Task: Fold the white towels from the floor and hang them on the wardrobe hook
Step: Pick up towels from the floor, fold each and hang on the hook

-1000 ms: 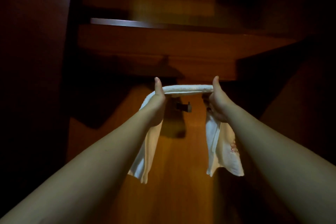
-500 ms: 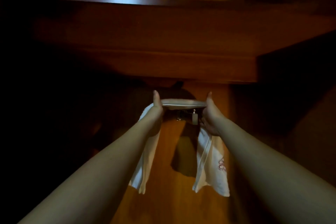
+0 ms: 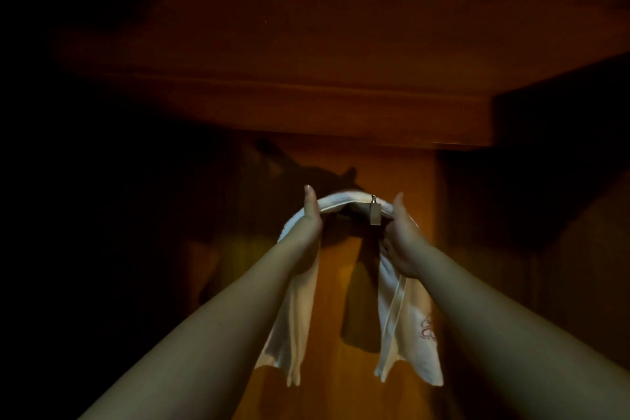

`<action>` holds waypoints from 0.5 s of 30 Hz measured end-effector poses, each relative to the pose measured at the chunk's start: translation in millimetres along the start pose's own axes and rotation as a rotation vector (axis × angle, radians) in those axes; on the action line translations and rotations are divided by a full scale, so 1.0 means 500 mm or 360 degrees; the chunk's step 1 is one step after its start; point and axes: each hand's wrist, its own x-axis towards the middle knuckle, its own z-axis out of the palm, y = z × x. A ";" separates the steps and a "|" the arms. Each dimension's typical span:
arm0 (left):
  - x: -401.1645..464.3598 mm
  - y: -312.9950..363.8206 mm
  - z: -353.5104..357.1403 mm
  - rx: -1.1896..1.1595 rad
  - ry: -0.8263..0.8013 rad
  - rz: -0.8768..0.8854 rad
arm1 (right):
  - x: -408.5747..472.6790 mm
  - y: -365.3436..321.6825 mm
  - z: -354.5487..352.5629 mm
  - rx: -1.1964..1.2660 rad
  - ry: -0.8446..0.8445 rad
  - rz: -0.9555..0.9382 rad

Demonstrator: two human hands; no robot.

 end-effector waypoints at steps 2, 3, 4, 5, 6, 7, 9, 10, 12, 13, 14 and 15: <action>-0.004 -0.008 0.001 0.0024 -0.0066 0.0006 | -0.008 0.004 -0.004 -0.0012 0.0019 -0.0021; -0.008 -0.011 0.002 0.0025 -0.0098 -0.0015 | -0.011 0.004 -0.005 -0.0029 0.0019 -0.0022; -0.011 -0.016 0.003 0.0013 -0.0123 -0.0039 | -0.014 0.004 -0.006 -0.0053 0.0002 -0.0011; -0.016 -0.022 0.004 -0.0003 -0.0147 -0.0060 | -0.019 0.004 -0.004 -0.0085 -0.0033 0.0013; -0.021 -0.031 0.005 -0.0010 -0.0174 -0.0078 | -0.025 0.008 -0.001 -0.0119 -0.0073 0.0043; -0.029 -0.042 0.007 0.0003 -0.0203 -0.0097 | -0.035 0.014 0.004 -0.0149 -0.0111 0.0072; -0.048 -0.068 0.008 0.0079 -0.0238 -0.0140 | -0.058 0.033 0.017 -0.0172 -0.0178 0.0086; -0.061 -0.081 0.008 0.0118 -0.0248 -0.0174 | -0.070 0.043 0.024 -0.0155 -0.0196 0.0057; -0.088 -0.104 0.009 0.0173 -0.0273 -0.0241 | -0.091 0.065 0.034 -0.0125 -0.0210 -0.0030; -0.104 -0.112 0.009 0.0188 -0.0290 -0.0258 | -0.100 0.074 0.038 -0.0133 -0.0207 -0.0050; -0.119 -0.119 0.008 0.0200 -0.0307 -0.0278 | -0.111 0.082 0.043 -0.0159 -0.0201 -0.0044; -0.134 -0.125 0.006 0.0208 -0.0331 -0.0299 | -0.123 0.089 0.048 -0.0199 -0.0195 -0.0015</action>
